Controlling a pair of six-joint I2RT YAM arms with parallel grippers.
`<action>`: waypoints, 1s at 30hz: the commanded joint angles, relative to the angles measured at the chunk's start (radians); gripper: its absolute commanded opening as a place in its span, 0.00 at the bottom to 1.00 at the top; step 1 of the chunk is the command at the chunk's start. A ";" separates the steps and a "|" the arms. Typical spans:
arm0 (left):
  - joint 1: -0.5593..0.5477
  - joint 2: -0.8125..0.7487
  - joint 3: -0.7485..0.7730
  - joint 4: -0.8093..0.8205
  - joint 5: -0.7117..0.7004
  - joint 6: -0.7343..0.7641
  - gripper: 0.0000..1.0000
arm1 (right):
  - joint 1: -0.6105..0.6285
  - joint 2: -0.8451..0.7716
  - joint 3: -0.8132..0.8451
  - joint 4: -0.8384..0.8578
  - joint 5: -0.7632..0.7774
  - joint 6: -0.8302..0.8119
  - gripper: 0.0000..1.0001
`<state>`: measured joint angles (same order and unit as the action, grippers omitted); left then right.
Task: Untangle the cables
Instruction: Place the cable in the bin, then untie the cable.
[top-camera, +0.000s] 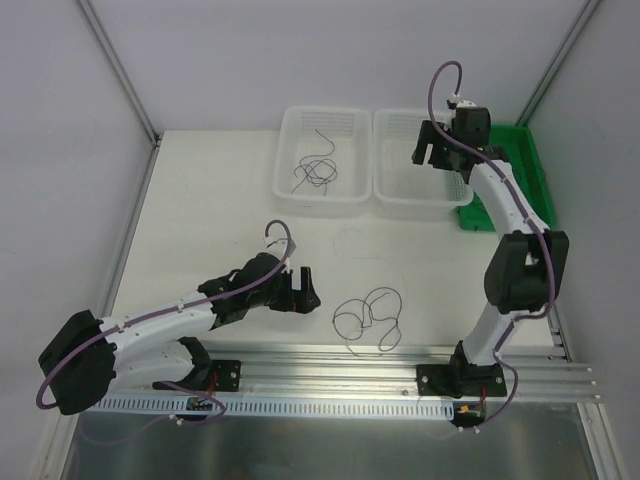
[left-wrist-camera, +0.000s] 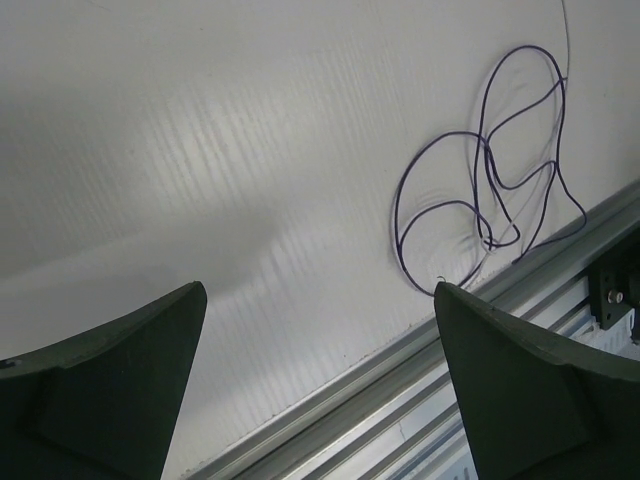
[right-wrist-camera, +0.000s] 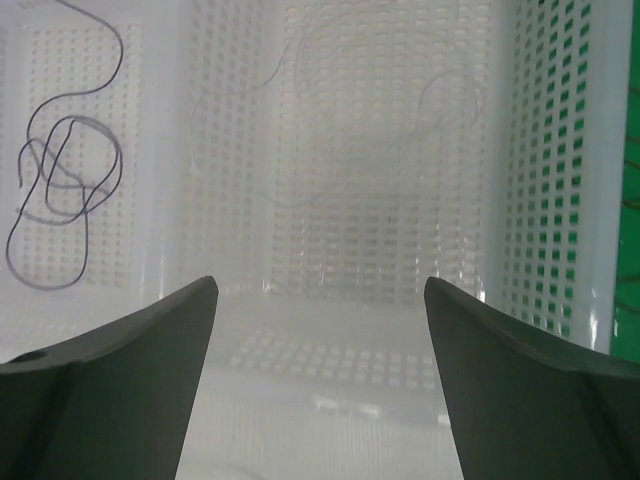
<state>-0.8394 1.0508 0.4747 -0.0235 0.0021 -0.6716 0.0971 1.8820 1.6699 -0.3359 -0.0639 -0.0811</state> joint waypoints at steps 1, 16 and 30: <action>-0.056 0.024 0.050 0.045 0.006 -0.016 0.99 | 0.027 -0.231 -0.100 -0.067 0.015 0.024 0.89; -0.282 0.374 0.269 0.036 -0.145 -0.062 0.93 | 0.263 -0.863 -0.853 -0.161 0.002 0.184 0.84; -0.363 0.718 0.576 -0.170 -0.315 0.003 0.62 | 0.354 -0.963 -1.041 -0.155 0.015 0.191 0.77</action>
<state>-1.1980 1.7439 1.0130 -0.1188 -0.2462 -0.6880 0.4404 0.9340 0.6491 -0.5091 -0.0589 0.0879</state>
